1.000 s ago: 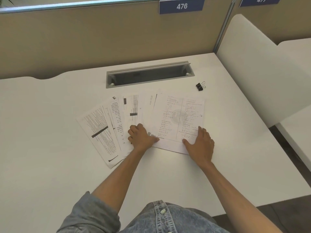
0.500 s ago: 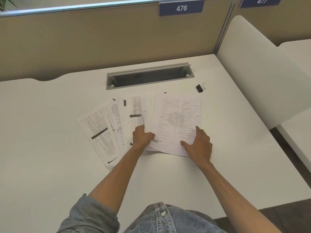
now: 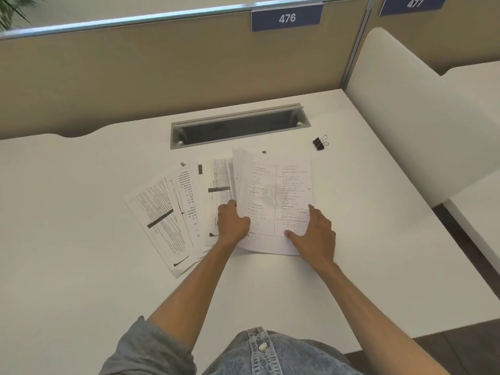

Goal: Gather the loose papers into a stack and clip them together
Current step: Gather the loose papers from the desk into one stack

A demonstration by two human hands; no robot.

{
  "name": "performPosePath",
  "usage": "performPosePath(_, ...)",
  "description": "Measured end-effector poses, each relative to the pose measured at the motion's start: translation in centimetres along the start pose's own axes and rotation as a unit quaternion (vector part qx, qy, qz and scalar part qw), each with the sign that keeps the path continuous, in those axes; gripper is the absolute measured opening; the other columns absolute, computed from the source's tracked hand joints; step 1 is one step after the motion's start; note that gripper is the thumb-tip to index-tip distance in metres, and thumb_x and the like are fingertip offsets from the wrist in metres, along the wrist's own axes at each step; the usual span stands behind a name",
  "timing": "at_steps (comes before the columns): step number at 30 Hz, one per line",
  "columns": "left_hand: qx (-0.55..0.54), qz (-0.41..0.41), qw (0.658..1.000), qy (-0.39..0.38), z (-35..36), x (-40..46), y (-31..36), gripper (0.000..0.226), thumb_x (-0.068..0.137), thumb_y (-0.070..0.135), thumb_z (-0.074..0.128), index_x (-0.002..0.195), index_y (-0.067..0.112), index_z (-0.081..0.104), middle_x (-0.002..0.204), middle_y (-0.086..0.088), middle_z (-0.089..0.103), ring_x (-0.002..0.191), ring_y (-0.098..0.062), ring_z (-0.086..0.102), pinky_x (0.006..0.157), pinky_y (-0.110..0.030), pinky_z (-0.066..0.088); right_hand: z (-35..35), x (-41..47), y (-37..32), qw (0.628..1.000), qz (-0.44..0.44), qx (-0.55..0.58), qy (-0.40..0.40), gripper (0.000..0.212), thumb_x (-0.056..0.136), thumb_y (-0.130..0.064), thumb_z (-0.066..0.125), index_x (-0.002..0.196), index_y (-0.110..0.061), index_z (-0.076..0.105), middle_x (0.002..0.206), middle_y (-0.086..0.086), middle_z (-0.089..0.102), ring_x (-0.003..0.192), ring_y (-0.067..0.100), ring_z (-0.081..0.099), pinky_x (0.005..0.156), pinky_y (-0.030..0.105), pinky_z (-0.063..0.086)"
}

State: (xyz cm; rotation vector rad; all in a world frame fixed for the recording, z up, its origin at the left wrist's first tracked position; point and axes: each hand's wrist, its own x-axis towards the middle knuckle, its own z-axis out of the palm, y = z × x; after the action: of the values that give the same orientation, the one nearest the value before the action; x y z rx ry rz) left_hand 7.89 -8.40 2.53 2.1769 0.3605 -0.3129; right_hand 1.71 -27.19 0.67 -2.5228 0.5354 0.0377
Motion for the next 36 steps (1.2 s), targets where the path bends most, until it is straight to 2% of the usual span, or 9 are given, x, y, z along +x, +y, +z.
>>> performPosePath(3, -0.122, -0.031, 0.992, -0.005, -0.2, -0.3, 0.1, 0.059, 0.083, 0.005, 0.061, 0.137, 0.013, 0.038, 0.113, 0.0, 0.059, 0.098, -0.022, 0.06, 0.063, -0.02, 0.048, -0.1, -0.1, -0.1, 1.0, -0.001, 0.002, -0.005, 0.093, 0.077, -0.047, 0.073, 0.152, -0.016, 0.025, 0.154, 0.003, 0.037, 0.14, 0.025, 0.033, 0.108, 0.044, 0.034)
performPosePath(5, -0.184, -0.052, 0.982, -0.012, -0.3, -0.3, 0.0, 0.07, 0.082, 0.013, 0.066, 0.143, 0.014, 0.033, 0.125, 0.0, 0.06, 0.11, -0.023, 0.06, 0.082, -0.029, 0.054, -0.2, -0.2, -0.2, 1.0, -0.005, 0.005, -0.006, 0.094, 0.077, -0.047, 0.074, 0.151, -0.017, 0.026, 0.152, 0.002, 0.038, 0.139, 0.025, 0.033, 0.108, 0.043, 0.034)
performPosePath(9, -0.22, -0.04, 0.973, -0.063, -0.4, -0.6, -0.3, 0.034, 0.091, 0.009, 0.061, 0.124, 0.015, 0.06, 0.124, -0.009, 0.068, 0.104, -0.025, 0.067, 0.085, -0.036, 0.055, -0.6, -0.2, 0.1, 1.0, -0.017, 0.017, -0.016, 0.092, 0.078, -0.049, 0.074, 0.151, -0.017, 0.027, 0.151, 0.003, 0.041, 0.139, 0.025, 0.034, 0.108, 0.042, 0.033)
performPosePath(14, -0.253, 0.023, 0.961, -0.106, -2.4, -1.3, 0.5, 0.031, 0.093, 0.004, 0.06, 0.12, 0.018, 0.062, 0.111, -0.006, 0.072, 0.098, -0.025, 0.071, 0.084, -0.044, 0.058, -2.5, 2.0, 0.1, 0.991, 0.033, 0.132, -0.009, 0.094, 0.08, -0.061, 0.067, 0.153, -0.017, 0.026, 0.15, 0.005, 0.045, 0.137, 0.025, 0.041, 0.111, 0.045, 0.036)
performPosePath(16, -0.272, 0.029, 0.953, -0.129, -3.6, -1.7, 0.8, 0.024, 0.092, 0.009, 0.064, 0.11, 0.023, 0.065, 0.103, -0.003, 0.075, 0.09, -0.023, 0.073, 0.072, -0.044, 0.061, -4.1, 3.1, -0.5, 0.964, 0.059, 0.257, -0.045, 0.092, 0.079, -0.056, 0.071, 0.151, -0.017, 0.029, 0.144, 0.001, 0.051, 0.13, 0.02, 0.05, 0.104, 0.038, 0.042)
performPosePath(18, -0.282, 0.032, 0.948, -0.147, -4.5, -2.0, 1.1, 0.02, 0.09, 0.014, 0.067, 0.108, 0.022, 0.068, 0.102, -0.005, 0.076, 0.091, -0.027, 0.073, 0.073, -0.05, 0.061, -6.0, 4.0, -1.4, 0.894, 0.065, 0.428, -0.119, 0.072, 0.082, -0.042, 0.075, 0.143, -0.017, 0.046, 0.135, 0.0, 0.062, 0.114, 0.016, 0.064, 0.092, 0.031, 0.051)
performPosePath(21, -0.29, 0.045, 0.943, -0.159, -5.7, -1.9, 1.6, 0.019, 0.089, 0.013, 0.067, 0.107, 0.019, 0.07, 0.104, -0.004, 0.075, 0.097, -0.03, 0.071, 0.078, -0.054, 0.059, -8.0, 4.6, -2.6, 0.826, 0.038, 0.538, -0.162, 0.047, 0.086, -0.024, 0.073, 0.13, -0.013, 0.061, 0.121, 0.006, 0.071, 0.103, 0.023, 0.071, 0.087, 0.043, 0.058)
performPosePath(28, -0.291, 0.132, 0.945, -0.075, -7.6, -2.0, 5.4, 0.025, 0.091, 0.002, 0.06, 0.109, 0.018, 0.063, 0.108, 0.002, 0.069, 0.101, -0.018, 0.065, 0.085, -0.038, 0.056, -8.5, 2.6, -6.7, 0.857, -0.067, 0.51, -0.015, 0.004, 0.09, -0.018, 0.07, 0.088, -0.019, 0.073, 0.087, -0.003, 0.074, 0.074, 0.007, 0.073, 0.064, 0.022, 0.059)
performPosePath(36, -0.286, 0.118, 0.949, -0.068, -5.8, -2.1, 5.0, 0.015, 0.094, 0.015, 0.06, 0.101, 0.028, 0.064, 0.102, 0.005, 0.069, 0.101, -0.024, 0.064, 0.079, -0.036, 0.055, -5.0, 0.7, -5.4, 0.872, -0.051, 0.486, 0.002, 0.013, 0.088, -0.018, 0.072, 0.1, -0.018, 0.07, 0.092, -0.008, 0.072, 0.085, 0.01, 0.07, 0.064, 0.016, 0.056)
